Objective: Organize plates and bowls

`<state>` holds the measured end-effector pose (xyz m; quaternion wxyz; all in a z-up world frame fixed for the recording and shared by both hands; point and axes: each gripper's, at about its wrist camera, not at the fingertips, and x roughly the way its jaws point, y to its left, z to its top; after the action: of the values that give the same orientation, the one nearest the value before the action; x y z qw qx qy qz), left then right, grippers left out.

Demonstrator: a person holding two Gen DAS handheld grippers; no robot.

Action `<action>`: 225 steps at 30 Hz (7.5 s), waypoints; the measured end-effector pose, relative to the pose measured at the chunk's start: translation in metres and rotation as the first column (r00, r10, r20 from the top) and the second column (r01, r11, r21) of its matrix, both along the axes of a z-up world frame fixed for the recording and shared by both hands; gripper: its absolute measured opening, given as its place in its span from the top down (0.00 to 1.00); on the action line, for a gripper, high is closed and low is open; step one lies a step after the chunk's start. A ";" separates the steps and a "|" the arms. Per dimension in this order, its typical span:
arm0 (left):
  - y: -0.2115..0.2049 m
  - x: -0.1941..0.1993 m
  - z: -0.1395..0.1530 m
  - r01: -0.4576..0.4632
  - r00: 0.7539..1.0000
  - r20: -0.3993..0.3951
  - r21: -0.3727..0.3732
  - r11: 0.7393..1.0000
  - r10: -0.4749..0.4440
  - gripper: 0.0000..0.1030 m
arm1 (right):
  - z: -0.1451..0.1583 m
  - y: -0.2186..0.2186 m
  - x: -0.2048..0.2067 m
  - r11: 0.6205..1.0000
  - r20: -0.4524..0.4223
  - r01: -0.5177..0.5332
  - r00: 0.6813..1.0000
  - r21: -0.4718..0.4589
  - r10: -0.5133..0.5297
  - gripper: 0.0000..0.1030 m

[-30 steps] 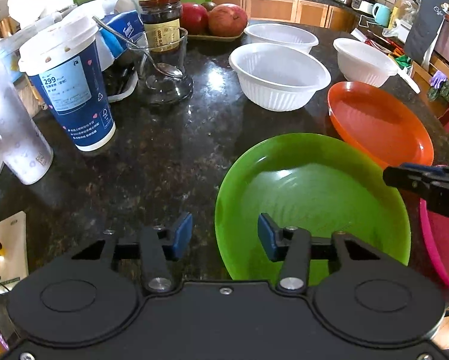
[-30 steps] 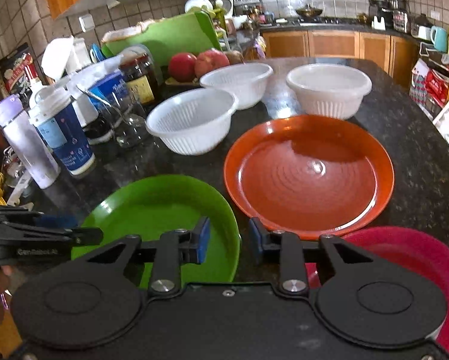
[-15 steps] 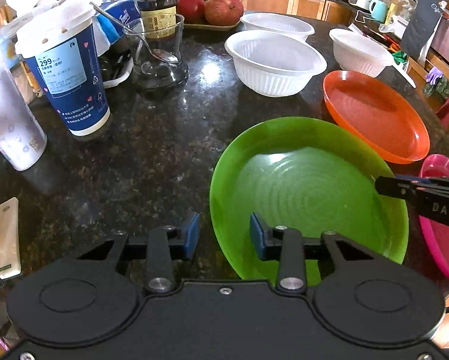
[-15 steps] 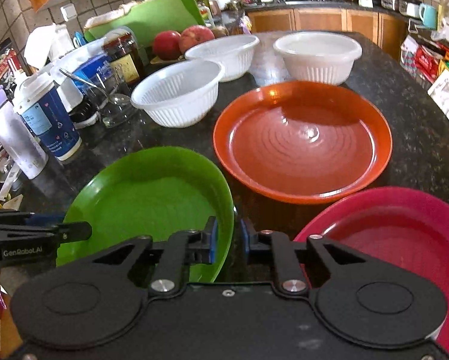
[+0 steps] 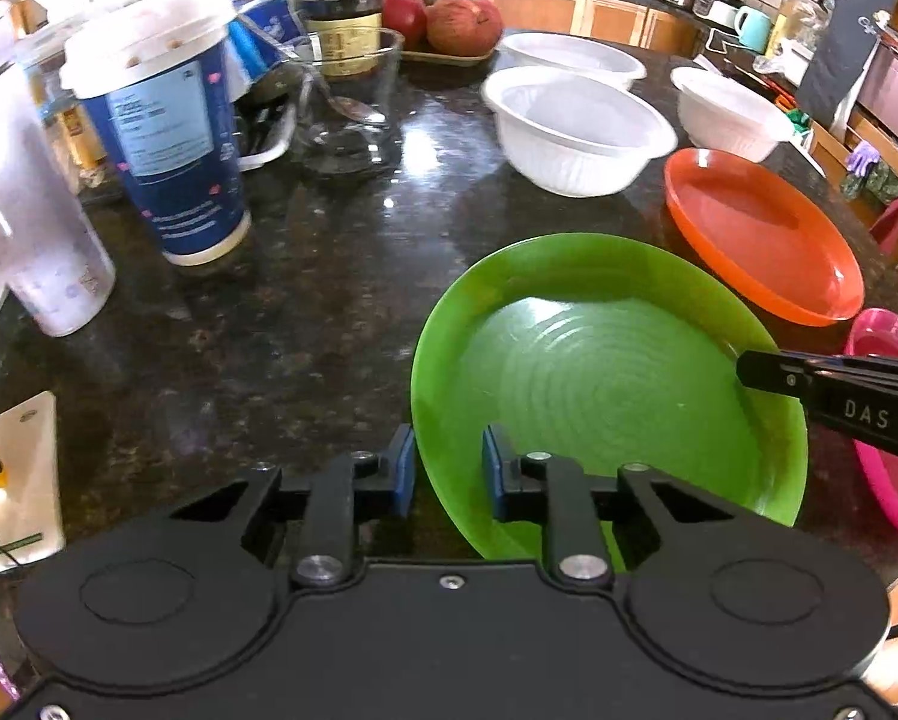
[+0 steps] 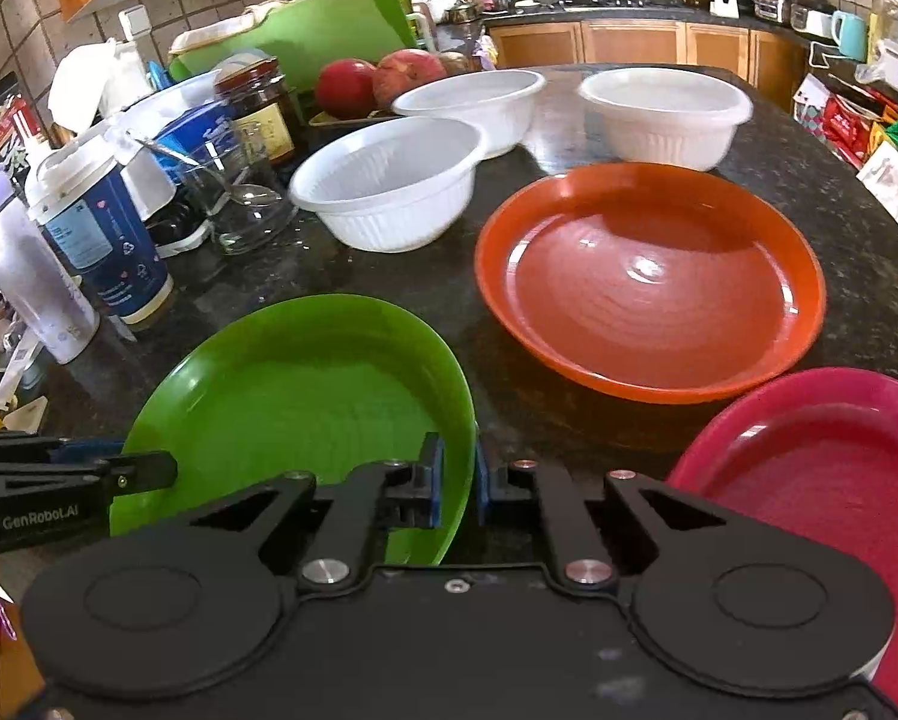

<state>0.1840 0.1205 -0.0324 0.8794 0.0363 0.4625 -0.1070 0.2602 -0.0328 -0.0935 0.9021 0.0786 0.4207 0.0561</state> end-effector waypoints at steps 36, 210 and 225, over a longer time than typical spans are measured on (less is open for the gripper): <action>0.060 -0.003 0.010 0.003 0.996 0.085 0.003 1.000 -0.003 0.56 | 0.009 0.047 0.017 0.996 0.098 0.044 0.995 -0.078 -0.036 0.74; -0.005 -0.025 0.034 -0.159 0.975 0.157 -0.005 0.987 0.158 0.86 | 0.039 -0.017 -0.036 0.995 0.263 -0.092 0.959 -0.045 0.101 0.86; 0.041 0.002 0.016 -0.074 0.993 0.090 -0.009 0.997 0.075 0.86 | 0.020 0.034 -0.015 0.996 0.198 -0.004 0.980 -0.084 0.021 0.86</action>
<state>0.1863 0.1616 -0.0161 0.9028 0.0213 0.4232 -0.0736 0.2456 0.0013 -0.0735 0.9417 0.0326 0.3308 0.0519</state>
